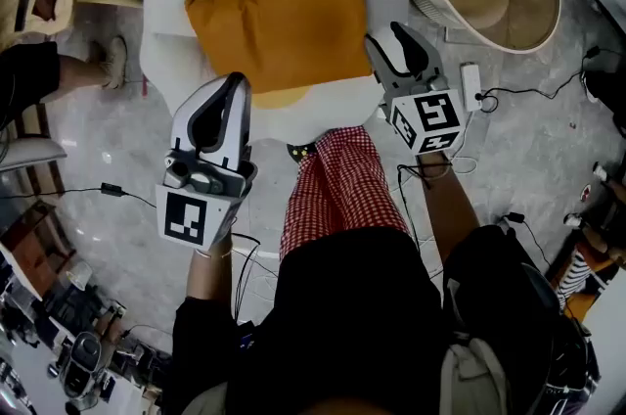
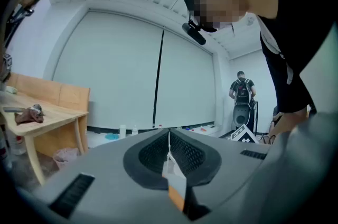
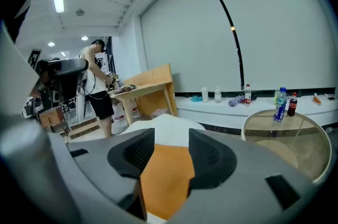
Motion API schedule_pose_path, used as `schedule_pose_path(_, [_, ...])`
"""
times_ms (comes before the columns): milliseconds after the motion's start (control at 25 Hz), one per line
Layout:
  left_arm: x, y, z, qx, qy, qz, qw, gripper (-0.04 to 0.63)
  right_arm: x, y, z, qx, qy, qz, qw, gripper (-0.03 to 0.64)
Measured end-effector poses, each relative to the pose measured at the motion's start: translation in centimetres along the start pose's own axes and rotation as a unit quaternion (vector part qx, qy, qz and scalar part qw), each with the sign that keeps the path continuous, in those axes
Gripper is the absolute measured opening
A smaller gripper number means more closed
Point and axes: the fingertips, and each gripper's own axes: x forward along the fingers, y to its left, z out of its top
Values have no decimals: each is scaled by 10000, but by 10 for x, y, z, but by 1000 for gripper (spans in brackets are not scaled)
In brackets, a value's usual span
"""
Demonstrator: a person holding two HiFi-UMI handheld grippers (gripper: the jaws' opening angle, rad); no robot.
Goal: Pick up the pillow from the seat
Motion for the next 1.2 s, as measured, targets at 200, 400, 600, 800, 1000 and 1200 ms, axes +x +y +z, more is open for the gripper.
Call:
schedule_pose_path(200, [7, 6, -25, -186, -19, 97, 9998, 11, 24, -9, -28, 25, 192, 36, 9998, 209])
schedule_pose_path(400, [9, 12, -48, -259, 27, 212, 9994, 11, 45, -16, -48, 80, 287, 31, 9996, 221])
schedule_pose_path(600, [13, 22, -69, -427, 93, 370, 9984, 11, 64, -25, -66, 32, 329, -65, 9994, 225])
schedule_pose_path(800, [20, 24, -90, -422, 231, 423, 9979, 11, 78, -37, -93, 91, 441, -170, 9988, 238])
schedule_pose_path(1000, [24, 28, -113, -463, 356, 462, 9972, 11, 95, -44, -117, 69, 600, -205, 9980, 259])
schedule_pose_path(1200, [22, 37, -126, -582, 373, 585, 9959, 11, 111, -46, -140, 95, 782, -151, 9968, 262])
